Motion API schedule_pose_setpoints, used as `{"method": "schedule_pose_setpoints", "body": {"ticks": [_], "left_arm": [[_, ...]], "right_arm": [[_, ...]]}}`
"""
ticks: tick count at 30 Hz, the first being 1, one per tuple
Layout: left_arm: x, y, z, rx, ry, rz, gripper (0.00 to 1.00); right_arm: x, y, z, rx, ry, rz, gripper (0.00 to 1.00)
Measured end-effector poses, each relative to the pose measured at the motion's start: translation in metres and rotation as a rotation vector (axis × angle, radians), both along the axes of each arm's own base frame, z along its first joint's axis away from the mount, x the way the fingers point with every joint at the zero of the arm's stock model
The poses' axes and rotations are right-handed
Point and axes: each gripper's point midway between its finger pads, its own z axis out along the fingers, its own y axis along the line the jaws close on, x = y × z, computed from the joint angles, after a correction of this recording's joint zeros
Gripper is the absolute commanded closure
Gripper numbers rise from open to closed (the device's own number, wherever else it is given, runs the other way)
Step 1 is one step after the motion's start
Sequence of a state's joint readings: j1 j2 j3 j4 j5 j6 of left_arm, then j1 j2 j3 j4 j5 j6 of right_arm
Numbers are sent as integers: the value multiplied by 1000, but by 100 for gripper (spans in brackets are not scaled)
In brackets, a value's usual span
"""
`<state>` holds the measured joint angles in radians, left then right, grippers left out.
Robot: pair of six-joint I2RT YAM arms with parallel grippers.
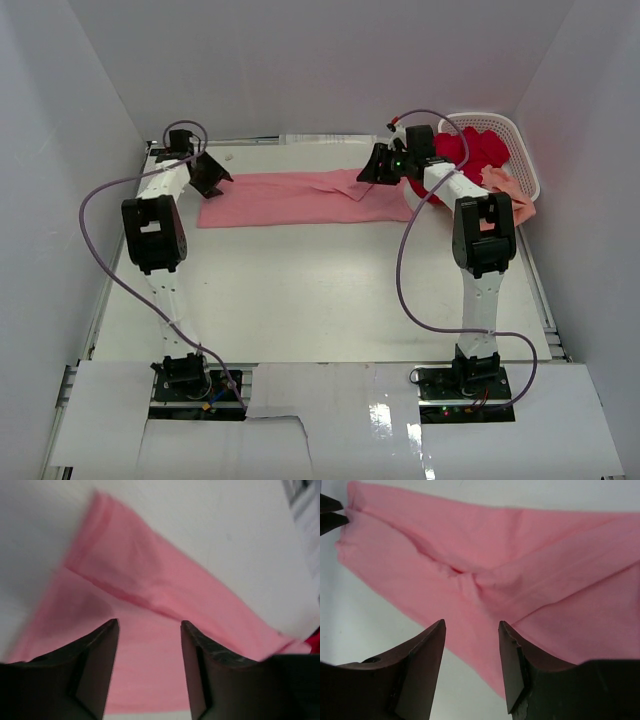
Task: Fold and stack the t-shirts
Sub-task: Fold the other side of the tshirt into a rectangle
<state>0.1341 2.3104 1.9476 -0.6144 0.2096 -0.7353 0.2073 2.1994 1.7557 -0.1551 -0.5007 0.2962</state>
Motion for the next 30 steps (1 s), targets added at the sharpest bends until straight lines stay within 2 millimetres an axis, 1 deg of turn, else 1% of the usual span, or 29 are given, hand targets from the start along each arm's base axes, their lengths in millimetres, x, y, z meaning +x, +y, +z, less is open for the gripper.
{"method": "schedule_pose_setpoints", "body": {"ticks": [1, 3, 4, 7, 8, 9, 11, 13, 14, 18, 23, 27, 30], "left_arm": [[-7, -18, -3, -10, 2, -49, 49], [-23, -64, -8, -44, 9, -159, 55], [-31, -86, -10, -63, 14, -212, 61], [-59, -153, -16, -115, 22, -372, 62], [-67, -172, -15, -130, 18, -418, 62], [-77, -189, -15, -144, 17, -461, 62], [-89, -214, -9, -171, 0, -525, 61], [-91, -228, -1, -191, -31, -562, 61], [-89, -233, 4, -196, -55, -575, 61], [-80, -240, 15, -207, -113, -595, 61], [-66, -254, 29, -225, -178, -615, 61], [-66, -274, 31, -246, -204, -652, 60], [-70, -286, 26, -257, -202, -679, 60]], "right_arm": [[-8, 5, -2, 14, 17, 12, 48], [-24, 14, -7, 42, 59, 34, 48], [-28, 17, -10, 54, 75, 39, 48], [-42, 18, -18, 87, 119, 36, 47], [-46, 18, -21, 95, 131, 30, 47], [-49, 18, -23, 101, 141, 26, 46], [-52, 18, -28, 113, 161, 14, 46], [-53, 19, -29, 124, 173, 4, 46], [-52, 19, -29, 128, 170, 2, 46], [-45, 22, -25, 150, 154, -5, 44], [-32, 25, -36, 157, 164, -15, 43], [-31, 24, -53, 148, 196, -30, 43], [-31, 24, -57, 146, 206, -35, 43]]}}
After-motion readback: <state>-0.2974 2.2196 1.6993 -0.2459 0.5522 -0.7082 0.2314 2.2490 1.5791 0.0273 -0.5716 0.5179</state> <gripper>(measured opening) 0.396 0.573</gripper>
